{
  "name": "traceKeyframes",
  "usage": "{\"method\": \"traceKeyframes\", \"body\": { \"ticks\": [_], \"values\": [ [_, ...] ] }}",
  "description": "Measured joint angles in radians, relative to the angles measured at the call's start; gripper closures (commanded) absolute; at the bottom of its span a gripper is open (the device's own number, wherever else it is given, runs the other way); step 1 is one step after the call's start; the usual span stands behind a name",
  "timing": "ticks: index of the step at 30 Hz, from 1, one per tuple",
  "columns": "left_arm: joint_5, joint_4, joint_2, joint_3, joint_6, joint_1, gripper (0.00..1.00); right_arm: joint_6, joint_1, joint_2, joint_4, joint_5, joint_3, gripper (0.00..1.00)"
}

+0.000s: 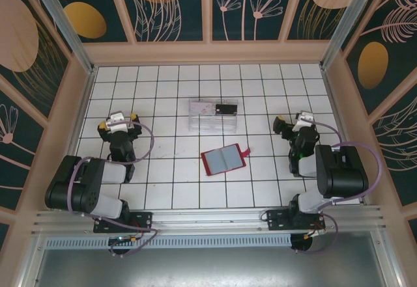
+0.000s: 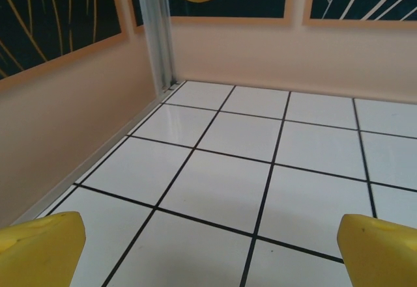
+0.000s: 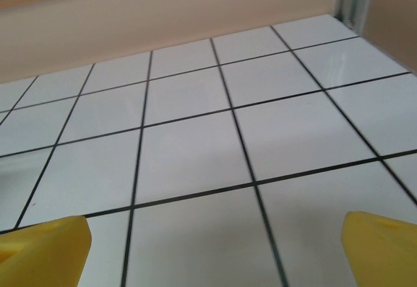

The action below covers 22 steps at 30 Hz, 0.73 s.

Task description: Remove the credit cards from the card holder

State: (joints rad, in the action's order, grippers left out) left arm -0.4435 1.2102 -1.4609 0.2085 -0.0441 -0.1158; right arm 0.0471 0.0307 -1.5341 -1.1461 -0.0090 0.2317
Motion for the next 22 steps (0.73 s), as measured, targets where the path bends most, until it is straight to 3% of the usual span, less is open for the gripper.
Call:
{"method": "traceKeyframes", "body": {
  "ticks": [9,22],
  "values": [
    [0.196,0.047,-0.059,0.005,-0.010,0.075,0.01,-0.016,-0.004,0.000,-0.040,-0.001,0.000,0.01],
    [0.229,0.050,-0.059,0.006,-0.012,0.075,0.01,-0.016,-0.004,0.000,-0.041,-0.012,0.000,0.01]
  ]
}}
